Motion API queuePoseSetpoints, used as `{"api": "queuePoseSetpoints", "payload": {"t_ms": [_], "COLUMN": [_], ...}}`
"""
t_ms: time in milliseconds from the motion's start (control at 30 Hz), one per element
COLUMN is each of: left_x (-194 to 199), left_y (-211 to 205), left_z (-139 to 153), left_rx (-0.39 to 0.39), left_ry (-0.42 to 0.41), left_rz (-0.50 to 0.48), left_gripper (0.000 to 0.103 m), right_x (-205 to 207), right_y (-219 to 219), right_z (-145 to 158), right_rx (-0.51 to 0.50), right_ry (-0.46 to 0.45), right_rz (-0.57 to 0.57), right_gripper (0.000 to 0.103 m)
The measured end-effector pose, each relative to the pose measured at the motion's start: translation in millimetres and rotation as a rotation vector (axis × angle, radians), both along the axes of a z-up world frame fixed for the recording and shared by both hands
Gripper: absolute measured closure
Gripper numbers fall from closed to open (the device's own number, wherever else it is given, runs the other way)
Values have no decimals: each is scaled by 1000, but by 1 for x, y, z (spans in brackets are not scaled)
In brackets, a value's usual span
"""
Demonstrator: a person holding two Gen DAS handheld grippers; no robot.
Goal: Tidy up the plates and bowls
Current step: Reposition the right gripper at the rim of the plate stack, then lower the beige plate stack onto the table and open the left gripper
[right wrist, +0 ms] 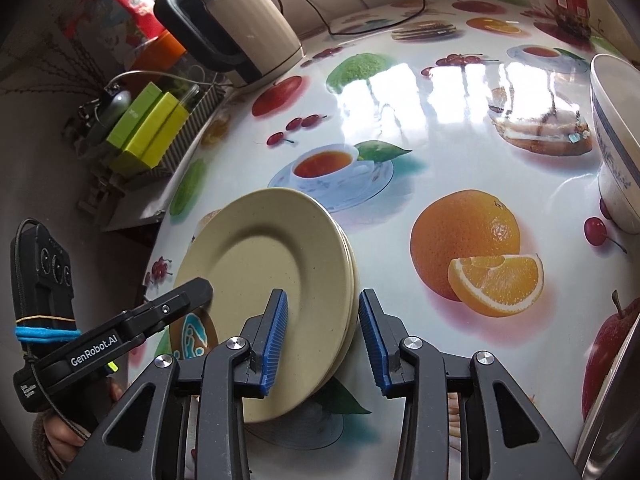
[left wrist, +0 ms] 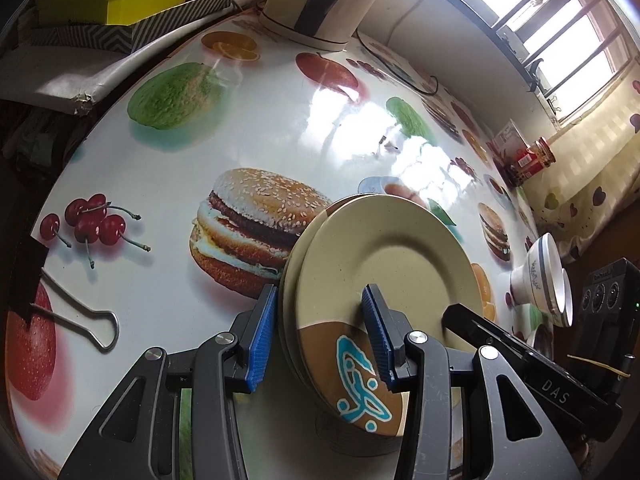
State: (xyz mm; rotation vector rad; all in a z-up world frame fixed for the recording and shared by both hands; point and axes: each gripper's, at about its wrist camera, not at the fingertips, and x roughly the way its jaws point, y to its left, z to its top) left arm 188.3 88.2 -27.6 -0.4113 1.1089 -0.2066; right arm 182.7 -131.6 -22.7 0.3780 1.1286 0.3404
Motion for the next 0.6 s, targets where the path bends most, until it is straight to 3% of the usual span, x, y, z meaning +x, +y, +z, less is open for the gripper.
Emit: {"api": "queuePoseSetpoints", "payload": {"t_ms": [600], "left_x": [46], "left_y": [-1], "left_z": [1], "left_rx": [13], "left_ry": [-6], "left_rz": [-13], "left_gripper": [59], "right_x": [47], "right_y": [2], "right_z": [-1], "right_rx": [-5], "right_ry": [6], "right_rz": [-30], "right_gripper": [65]}}
